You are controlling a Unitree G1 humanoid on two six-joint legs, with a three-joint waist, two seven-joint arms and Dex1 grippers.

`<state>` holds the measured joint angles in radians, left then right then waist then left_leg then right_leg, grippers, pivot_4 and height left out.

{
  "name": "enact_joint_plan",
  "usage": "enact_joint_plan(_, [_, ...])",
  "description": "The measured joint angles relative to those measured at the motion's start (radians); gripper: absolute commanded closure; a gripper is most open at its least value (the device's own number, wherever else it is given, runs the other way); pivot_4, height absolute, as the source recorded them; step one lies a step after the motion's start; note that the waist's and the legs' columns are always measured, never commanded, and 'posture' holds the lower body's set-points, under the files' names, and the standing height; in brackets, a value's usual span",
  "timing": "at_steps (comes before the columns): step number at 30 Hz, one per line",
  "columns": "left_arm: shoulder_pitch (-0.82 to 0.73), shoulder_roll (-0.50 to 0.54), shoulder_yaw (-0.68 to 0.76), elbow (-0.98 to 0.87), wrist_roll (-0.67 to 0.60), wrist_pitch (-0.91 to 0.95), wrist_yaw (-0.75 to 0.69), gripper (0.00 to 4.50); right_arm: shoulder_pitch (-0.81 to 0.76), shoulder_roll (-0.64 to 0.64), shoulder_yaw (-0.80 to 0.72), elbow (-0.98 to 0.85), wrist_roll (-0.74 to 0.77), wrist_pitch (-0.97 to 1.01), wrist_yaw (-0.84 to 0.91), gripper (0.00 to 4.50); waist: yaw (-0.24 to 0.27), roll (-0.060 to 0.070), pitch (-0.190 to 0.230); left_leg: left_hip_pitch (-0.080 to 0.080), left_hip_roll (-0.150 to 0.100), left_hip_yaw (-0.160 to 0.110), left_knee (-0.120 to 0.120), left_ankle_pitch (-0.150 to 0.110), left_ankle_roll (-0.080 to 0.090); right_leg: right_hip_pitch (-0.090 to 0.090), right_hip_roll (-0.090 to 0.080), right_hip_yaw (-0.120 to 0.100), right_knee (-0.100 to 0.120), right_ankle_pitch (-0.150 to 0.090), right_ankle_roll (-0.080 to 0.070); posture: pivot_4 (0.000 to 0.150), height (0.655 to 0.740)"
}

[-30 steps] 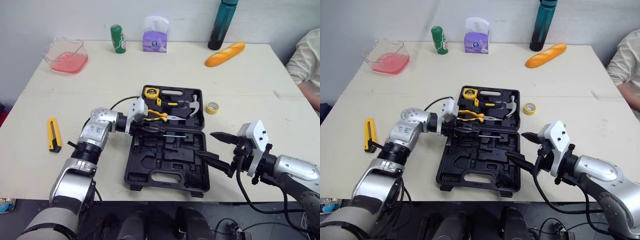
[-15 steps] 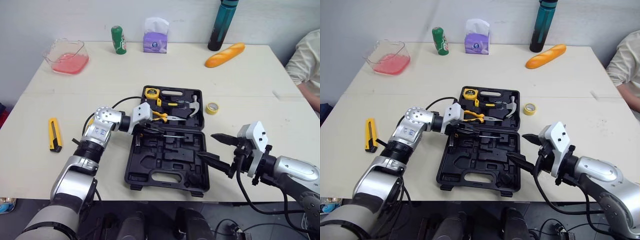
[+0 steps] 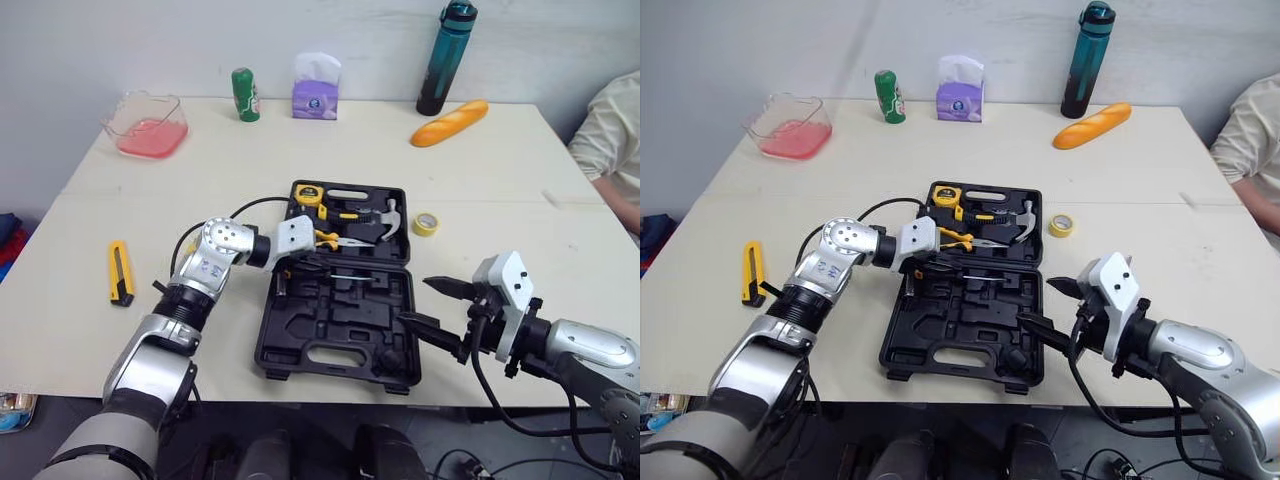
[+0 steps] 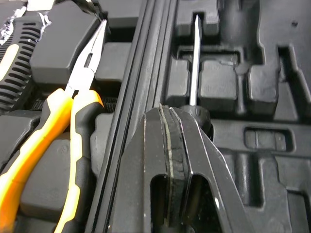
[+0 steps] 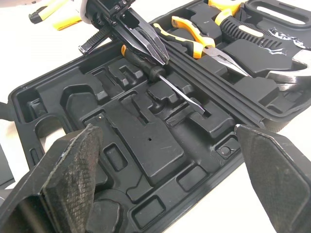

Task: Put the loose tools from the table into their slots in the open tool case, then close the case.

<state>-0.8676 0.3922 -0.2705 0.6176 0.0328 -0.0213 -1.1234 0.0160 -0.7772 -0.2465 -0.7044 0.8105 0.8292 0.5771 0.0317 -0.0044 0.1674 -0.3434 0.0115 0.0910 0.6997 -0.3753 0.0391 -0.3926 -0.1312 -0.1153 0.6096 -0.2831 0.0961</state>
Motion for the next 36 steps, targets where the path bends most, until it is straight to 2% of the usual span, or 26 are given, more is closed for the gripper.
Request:
enact_joint_plan(6, [0.009, -0.019, 0.056, 0.025, -0.081, -0.004, -0.062, 4.44, -0.002, 0.0, 0.002, 0.002, -0.008, 0.0, 0.0, 0.0, -0.006, 0.001, 0.002, -0.01, 0.0, -0.001, 0.0, 0.001, 0.0, -0.009, 0.002, -0.003, 0.002, 0.001, 0.001, 0.15, 0.74])
enact_joint_plan(12, [0.01, -0.02, 0.055, 0.023, -0.097, 0.005, -0.103, 4.44, -0.005, 0.0, 0.003, 0.002, -0.01, 0.0, 0.002, 0.0, -0.007, 0.0, 0.003, -0.012, -0.001, 0.001, 0.0, 0.001, 0.001, -0.01, 0.01, -0.01, 0.0, 0.002, 0.003, 0.15, 0.74])
enact_joint_plan(19, [-0.013, -0.001, -0.003, 0.024, -0.027, -0.02, -0.067, 4.44, -0.005, 0.0, 0.003, 0.003, -0.012, 0.0, 0.006, 0.0, -0.007, 0.0, 0.003, -0.008, -0.001, 0.001, 0.0, 0.001, 0.002, -0.005, 0.002, -0.01, -0.003, 0.002, 0.004, 0.15, 0.74])
enact_joint_plan(22, [-0.022, 0.008, -0.034, 0.024, 0.008, -0.036, -0.045, 4.44, -0.005, 0.004, 0.008, 0.003, -0.014, -0.001, 0.005, 0.0, -0.007, 0.001, 0.001, -0.005, 0.0, -0.001, 0.0, 0.001, 0.002, -0.001, 0.001, -0.003, -0.005, 0.002, 0.003, 0.15, 0.74])
enact_joint_plan(32, [-0.017, 0.015, -0.04, 0.024, 0.016, -0.056, -0.014, 4.44, 0.003, 0.019, 0.014, 0.032, -0.045, -0.006, -0.001, 0.0, -0.008, 0.003, 0.0, 0.0, 0.0, 0.0, -0.002, -0.001, 0.001, 0.001, 0.0, 0.0, -0.005, 0.001, 0.002, 0.15, 0.74])
enact_joint_plan(35, [0.028, 0.032, 0.032, -0.029, -0.066, 0.042, -0.043, 3.54, 0.025, 0.024, -0.001, 0.046, -0.05, -0.02, 0.001, 0.0, -0.01, 0.003, 0.001, -0.002, 0.001, 0.0, -0.002, -0.001, 0.001, -0.002, 0.0, 0.0, -0.005, 0.001, 0.002, 0.15, 0.74])
enact_joint_plan(36, [0.064, 0.053, 0.067, -0.073, -0.111, 0.104, -0.06, 3.05, 0.046, 0.022, -0.03, 0.05, -0.05, -0.025, 0.007, 0.0, -0.014, 0.004, 0.002, -0.005, 0.001, 0.0, -0.002, -0.001, 0.0, -0.004, 0.0, -0.001, -0.005, 0.001, 0.002, 0.15, 0.74])
